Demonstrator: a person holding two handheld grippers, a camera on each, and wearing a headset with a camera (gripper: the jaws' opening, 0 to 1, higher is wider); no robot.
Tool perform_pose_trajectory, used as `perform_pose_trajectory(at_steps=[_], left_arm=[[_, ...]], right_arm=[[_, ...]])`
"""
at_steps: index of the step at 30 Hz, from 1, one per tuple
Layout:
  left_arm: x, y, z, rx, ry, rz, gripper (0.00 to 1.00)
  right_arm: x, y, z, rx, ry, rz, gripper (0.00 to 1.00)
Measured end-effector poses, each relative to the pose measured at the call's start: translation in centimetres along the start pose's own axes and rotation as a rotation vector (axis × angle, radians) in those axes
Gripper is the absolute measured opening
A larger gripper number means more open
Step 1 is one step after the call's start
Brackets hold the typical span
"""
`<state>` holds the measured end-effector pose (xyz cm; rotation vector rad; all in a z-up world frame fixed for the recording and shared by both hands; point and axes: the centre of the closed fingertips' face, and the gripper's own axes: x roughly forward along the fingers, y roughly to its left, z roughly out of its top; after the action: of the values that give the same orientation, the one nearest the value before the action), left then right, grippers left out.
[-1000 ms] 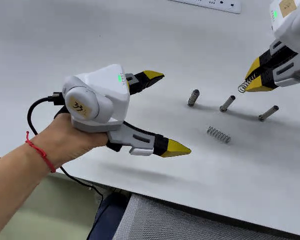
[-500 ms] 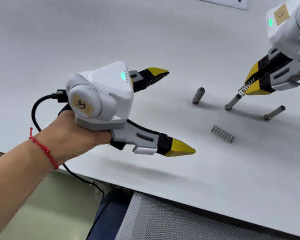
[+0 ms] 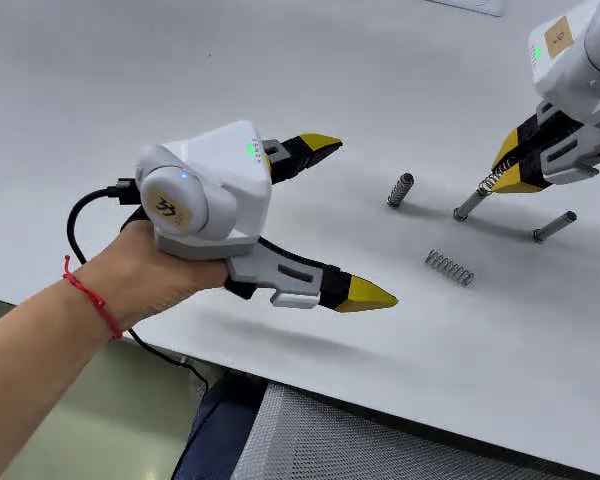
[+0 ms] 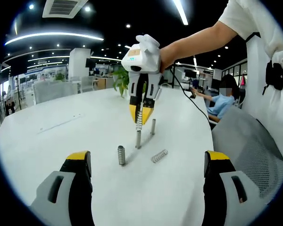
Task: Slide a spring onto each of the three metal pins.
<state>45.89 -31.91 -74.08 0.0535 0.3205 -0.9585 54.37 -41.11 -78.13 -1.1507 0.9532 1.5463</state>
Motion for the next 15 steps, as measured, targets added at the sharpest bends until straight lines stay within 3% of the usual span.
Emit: perform_pose_trajectory(at_steps=[15], left_arm=[[0.35, 0.12, 0.20, -0.012, -0.014, -0.002, 0.99]], right_arm=[[0.39, -0.09, -0.10, 0.002, 0.004, 0.008, 0.07]])
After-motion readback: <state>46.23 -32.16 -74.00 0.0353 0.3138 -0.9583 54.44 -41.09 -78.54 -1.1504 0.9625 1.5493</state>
